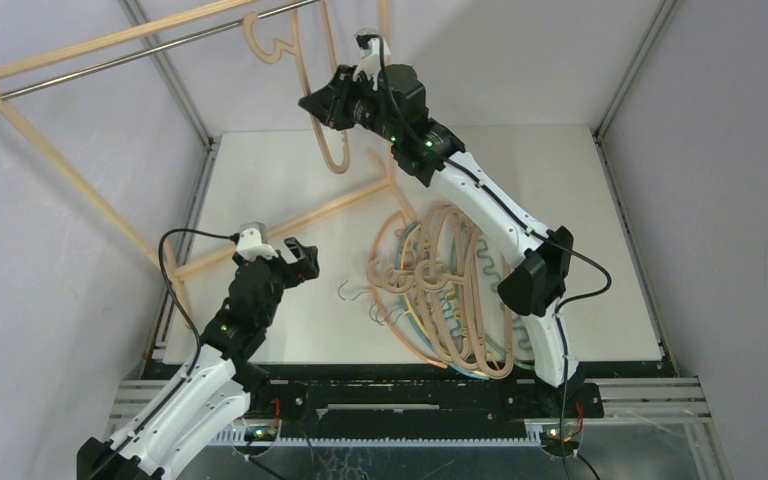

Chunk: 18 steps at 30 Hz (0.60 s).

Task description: Organize the hangers

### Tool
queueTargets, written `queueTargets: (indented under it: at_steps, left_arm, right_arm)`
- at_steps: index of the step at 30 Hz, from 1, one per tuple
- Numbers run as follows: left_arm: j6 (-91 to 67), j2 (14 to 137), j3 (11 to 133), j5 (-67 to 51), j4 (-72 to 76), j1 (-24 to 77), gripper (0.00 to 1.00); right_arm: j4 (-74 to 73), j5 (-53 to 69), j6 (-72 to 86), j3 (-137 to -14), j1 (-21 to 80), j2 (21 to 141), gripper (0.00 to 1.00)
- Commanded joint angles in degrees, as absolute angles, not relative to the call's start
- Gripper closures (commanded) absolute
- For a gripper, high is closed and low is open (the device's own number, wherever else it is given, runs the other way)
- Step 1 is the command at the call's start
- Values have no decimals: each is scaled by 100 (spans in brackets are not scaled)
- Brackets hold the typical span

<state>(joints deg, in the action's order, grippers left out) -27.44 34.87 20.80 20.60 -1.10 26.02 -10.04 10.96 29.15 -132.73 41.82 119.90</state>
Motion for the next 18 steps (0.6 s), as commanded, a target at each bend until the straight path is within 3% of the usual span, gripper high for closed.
queueTargets:
  at_steps: [1,18]
  left_arm:
    - [-2707,3453,2262,2057,-25,2628,0]
    - [-2741,3249,2263,2019,-85,2628,1]
  right_arm:
    - [-825,762,3116,-13728,4099,12055,97]
    - [-882,62,3785,-14508,3866,12803,90]
